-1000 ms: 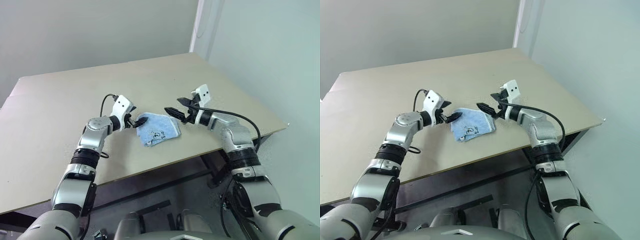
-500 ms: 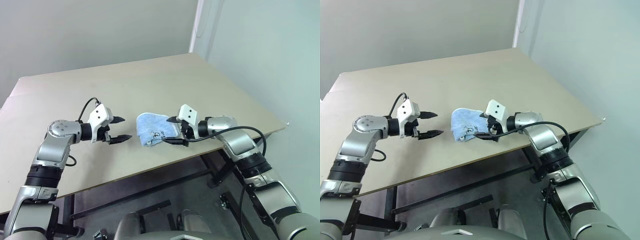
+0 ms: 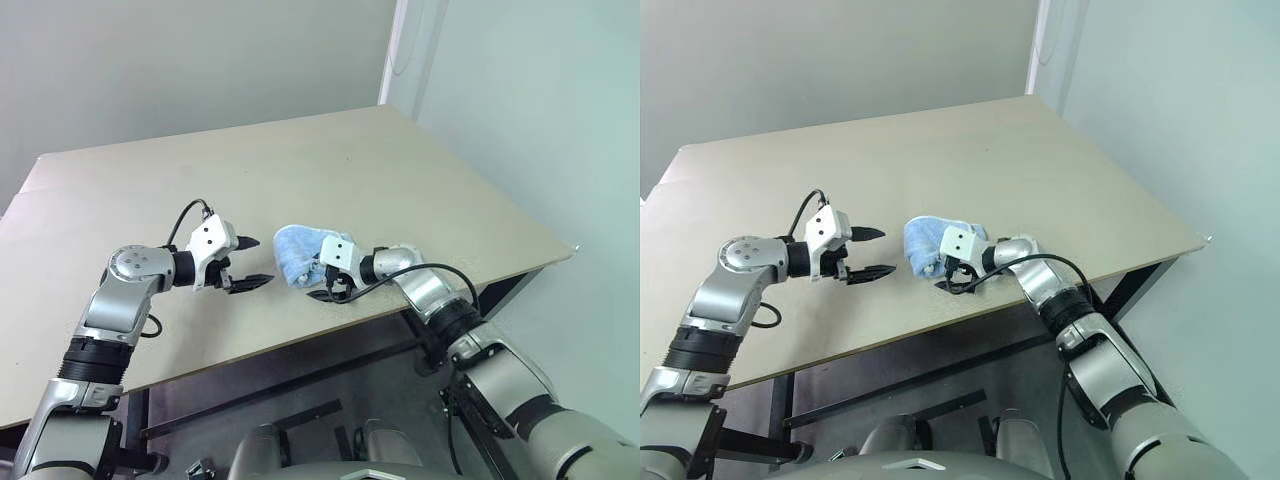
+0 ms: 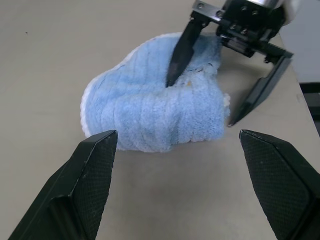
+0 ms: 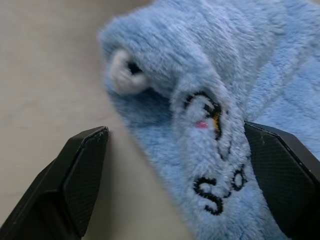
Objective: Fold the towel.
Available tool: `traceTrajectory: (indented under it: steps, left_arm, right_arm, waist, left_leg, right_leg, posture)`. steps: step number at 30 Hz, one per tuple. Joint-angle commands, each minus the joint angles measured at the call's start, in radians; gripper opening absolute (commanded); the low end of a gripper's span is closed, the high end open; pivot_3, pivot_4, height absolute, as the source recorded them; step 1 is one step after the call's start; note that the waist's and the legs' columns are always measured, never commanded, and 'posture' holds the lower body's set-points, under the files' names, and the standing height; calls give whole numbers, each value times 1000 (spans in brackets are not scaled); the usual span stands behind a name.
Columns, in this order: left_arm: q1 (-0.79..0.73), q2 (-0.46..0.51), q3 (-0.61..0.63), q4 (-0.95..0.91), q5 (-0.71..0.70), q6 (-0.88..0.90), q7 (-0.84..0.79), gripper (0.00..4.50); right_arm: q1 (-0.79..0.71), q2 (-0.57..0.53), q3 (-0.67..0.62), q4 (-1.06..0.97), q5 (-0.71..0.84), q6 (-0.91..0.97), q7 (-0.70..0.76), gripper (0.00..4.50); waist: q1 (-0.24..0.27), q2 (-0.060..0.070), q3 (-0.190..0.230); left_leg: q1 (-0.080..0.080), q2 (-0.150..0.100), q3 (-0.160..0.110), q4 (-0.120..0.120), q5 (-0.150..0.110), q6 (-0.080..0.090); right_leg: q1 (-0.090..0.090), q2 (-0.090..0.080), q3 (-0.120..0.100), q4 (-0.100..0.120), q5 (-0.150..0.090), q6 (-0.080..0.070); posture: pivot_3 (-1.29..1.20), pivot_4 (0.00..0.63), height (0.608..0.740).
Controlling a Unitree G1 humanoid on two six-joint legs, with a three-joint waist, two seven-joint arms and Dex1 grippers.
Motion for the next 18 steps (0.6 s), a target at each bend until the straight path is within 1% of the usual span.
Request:
traceTrajectory:
  steps: [1,3,6,11,12,14,18]
  left_arm:
    - [-3,-2,10,-20,-8,-14,12,4119]
    - [-5,-5,9,-18,-8,-14,14,4119]
    - [-10,-10,16,-19,-16,-3,20,4119]
    - [-16,-9,11,-8,-5,-13,26,4119]
    - [-20,-9,11,-5,-5,-13,27,4119]
    - [-26,-10,10,-1,-5,-13,27,4119]
    - [-41,-10,8,18,-1,-21,24,4119]
  right_arm:
    - [-76,26,-31,164,-54,-48,-134,4496]
    - [-113,42,-49,239,-58,-70,-185,4496]
    - [-149,54,-71,296,-54,-91,-211,4496]
    - [-147,63,-90,296,-55,-101,-204,4496]
    - [-142,63,-92,287,-55,-99,-200,4095]
    - [-128,64,-100,256,-46,-96,-183,3573]
    - [-117,67,-129,203,-31,-79,-199,2147]
  waist:
    - [-1,0,0]
    - [-1,0,0]
    - [2,0,0]
    - [0,0,0]
    - [0,0,0]
    - [0,0,0]
    - [-1,0,0]
  left_leg:
    - [0,0,0,0,0,0]
    - [1,0,0,0,0,0]
    - [0,0,0,0,0,0]
    - [0,0,0,0,0,0]
    - [0,0,0,-1,0,0]
    - [0,0,0,-1,0,0]
    - [-1,0,0,-2,1,0]
  right_leg:
    - [0,0,0,0,0,0]
    - [0,0,0,0,1,-1]
    - [0,0,0,0,2,-2]
    - [0,0,0,0,2,-2]
    - [-1,0,0,0,2,-2]
    - [-1,0,0,0,2,-1]
    - [-2,0,0,0,1,0]
  posture:
    - [0,0,740]
    - [0,0,740]
    - [0,0,740]
    - [0,0,740]
    - [0,0,740]
    - [0,0,740]
    - [0,0,740]
